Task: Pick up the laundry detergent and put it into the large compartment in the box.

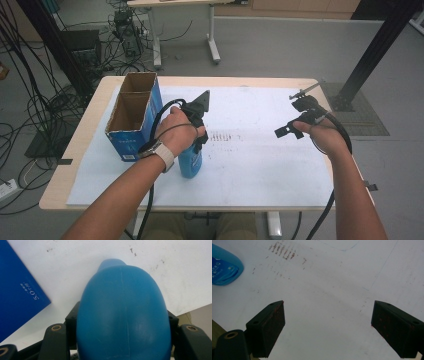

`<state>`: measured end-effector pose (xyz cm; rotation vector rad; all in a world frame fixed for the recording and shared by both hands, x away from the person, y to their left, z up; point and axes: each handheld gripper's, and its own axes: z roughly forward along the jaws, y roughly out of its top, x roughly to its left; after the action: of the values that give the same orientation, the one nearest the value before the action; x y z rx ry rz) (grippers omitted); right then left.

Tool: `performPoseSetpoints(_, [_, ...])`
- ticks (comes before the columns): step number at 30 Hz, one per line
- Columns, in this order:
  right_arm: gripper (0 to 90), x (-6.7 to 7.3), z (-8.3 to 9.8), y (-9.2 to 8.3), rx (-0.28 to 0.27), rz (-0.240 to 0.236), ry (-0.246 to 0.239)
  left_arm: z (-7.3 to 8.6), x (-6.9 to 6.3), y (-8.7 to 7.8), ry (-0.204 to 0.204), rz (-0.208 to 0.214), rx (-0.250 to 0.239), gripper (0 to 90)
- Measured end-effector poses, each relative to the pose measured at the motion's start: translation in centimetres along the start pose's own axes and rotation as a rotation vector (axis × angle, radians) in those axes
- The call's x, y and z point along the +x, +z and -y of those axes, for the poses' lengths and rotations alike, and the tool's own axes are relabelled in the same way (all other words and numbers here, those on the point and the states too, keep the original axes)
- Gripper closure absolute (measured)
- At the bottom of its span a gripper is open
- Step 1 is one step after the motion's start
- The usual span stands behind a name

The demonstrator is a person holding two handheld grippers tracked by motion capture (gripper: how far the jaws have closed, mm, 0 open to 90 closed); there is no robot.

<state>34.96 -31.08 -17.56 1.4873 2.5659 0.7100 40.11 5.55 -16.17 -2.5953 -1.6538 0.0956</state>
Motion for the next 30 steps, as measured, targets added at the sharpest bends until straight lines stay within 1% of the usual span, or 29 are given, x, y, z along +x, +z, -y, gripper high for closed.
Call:
performPoseSetpoints(21, [11.7, 0.12, 0.07, -0.13, 0.001, 0.002, 0.004, -0.02, -0.29, 0.0, 0.007, -0.012, 0.01, 39.5])
performPoseSetpoints(22, [11.7, 0.12, 0.09, -0.12, 0.0, 0.002, 0.005, 0.07, -0.37, 0.02, 0.007, -0.015, 0.004, 39.5])
performPoseSetpoints(30, [11.7, 0.16, 0.05, 0.0, 0.004, 0.001, 0.002, 0.11, -0.25, 0.02, 0.004, -0.012, 0.002, 39.6])
